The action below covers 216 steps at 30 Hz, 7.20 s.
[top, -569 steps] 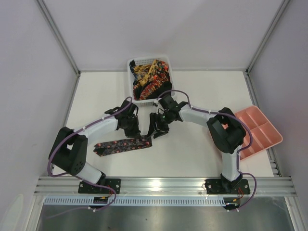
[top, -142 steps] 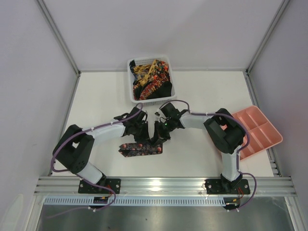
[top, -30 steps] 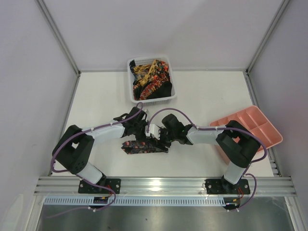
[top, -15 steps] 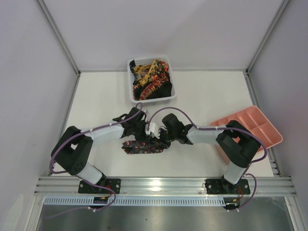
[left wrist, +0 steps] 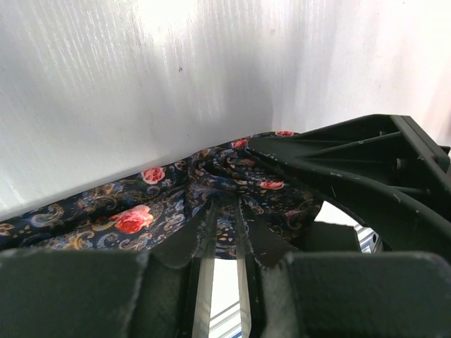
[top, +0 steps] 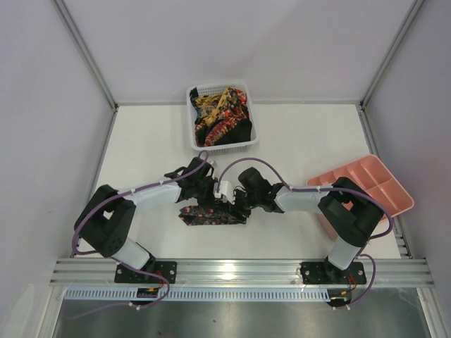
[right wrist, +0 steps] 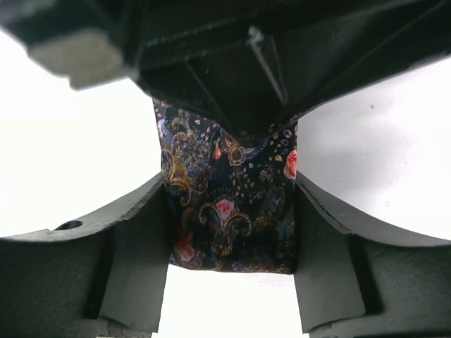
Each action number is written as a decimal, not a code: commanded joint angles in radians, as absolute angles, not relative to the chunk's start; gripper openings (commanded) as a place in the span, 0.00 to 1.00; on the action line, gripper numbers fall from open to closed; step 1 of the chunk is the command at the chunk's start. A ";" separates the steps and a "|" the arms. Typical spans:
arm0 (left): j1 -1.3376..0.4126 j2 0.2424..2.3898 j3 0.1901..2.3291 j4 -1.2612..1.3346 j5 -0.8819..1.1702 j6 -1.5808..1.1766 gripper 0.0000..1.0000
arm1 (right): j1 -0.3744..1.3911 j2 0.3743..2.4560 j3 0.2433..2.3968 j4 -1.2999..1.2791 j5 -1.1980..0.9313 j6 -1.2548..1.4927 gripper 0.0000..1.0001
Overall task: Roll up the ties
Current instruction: Roll the tie
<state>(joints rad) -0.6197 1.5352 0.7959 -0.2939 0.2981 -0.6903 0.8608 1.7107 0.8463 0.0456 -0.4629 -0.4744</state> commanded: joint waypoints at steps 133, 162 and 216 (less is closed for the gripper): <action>-0.762 1.586 0.779 -0.235 0.295 -0.767 0.14 | 0.859 1.881 1.371 -1.049 -0.192 0.595 0.00; -0.767 1.335 0.580 -0.268 0.348 -0.824 0.13 | 0.844 1.790 1.298 -0.847 -0.235 0.581 0.00; -0.767 1.597 0.738 -0.051 0.453 -0.887 0.06 | 0.821 1.832 1.298 -0.939 -0.238 0.583 0.00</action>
<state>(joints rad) -0.7567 1.5761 0.6960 -0.1501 0.4244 -0.8497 0.8135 1.8236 1.2701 -0.9413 -0.2409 0.5602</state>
